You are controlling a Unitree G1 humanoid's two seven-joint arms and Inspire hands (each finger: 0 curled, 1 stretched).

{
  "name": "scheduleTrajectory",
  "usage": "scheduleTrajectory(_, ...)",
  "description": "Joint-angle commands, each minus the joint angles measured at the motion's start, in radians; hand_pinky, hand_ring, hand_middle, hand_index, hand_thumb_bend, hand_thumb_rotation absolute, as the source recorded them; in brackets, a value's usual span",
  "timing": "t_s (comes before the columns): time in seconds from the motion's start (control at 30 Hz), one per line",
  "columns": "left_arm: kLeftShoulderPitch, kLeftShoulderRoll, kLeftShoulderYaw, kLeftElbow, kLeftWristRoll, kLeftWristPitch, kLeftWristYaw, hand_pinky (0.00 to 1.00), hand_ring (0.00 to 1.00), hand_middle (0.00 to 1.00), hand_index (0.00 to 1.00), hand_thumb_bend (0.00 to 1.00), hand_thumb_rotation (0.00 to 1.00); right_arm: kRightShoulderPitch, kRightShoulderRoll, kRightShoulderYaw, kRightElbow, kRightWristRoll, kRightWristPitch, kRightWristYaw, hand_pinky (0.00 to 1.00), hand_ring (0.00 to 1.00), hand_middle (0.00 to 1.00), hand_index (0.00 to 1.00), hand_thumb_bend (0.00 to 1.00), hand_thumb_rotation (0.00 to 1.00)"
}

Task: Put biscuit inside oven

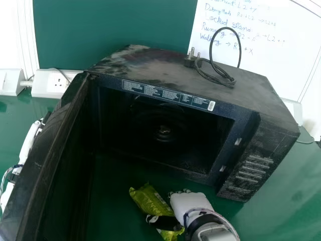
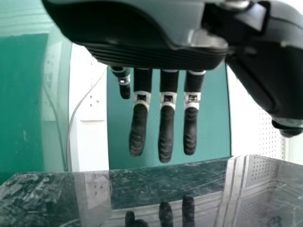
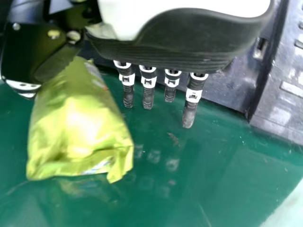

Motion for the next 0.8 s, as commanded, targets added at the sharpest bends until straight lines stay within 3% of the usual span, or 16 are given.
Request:
scheduleTrajectory(0.0,0.003,-0.003,-0.003,0.008,0.004,-0.011,-0.004,0.27,0.31,0.40,0.49,0.52,0.06,0.045,0.023,0.029,0.013,0.008,-0.026,0.035,0.83,0.91,0.95,0.93,0.91,0.52)
scheduleTrajectory(0.3,0.011,-0.004,-0.004,-0.011,0.002,0.004,0.001,0.27,0.31,0.41,0.49,0.52,0.06,0.062,0.094,0.080,-0.027,-0.058,-0.079,0.060,0.82,0.92,0.96,0.93,0.89,0.52)
scheduleTrajectory(0.63,0.015,-0.003,-0.003,-0.025,0.007,0.013,0.006,0.27,0.31,0.41,0.49,0.52,0.06,0.090,0.117,0.082,-0.036,-0.069,-0.126,0.031,0.83,0.91,0.95,0.91,0.83,0.52)
scheduleTrajectory(0.77,0.014,-0.002,-0.002,-0.021,0.004,0.009,0.003,0.27,0.31,0.41,0.49,0.52,0.06,0.105,0.119,0.081,-0.034,-0.078,-0.137,0.004,0.79,0.88,0.92,0.89,0.83,0.47)
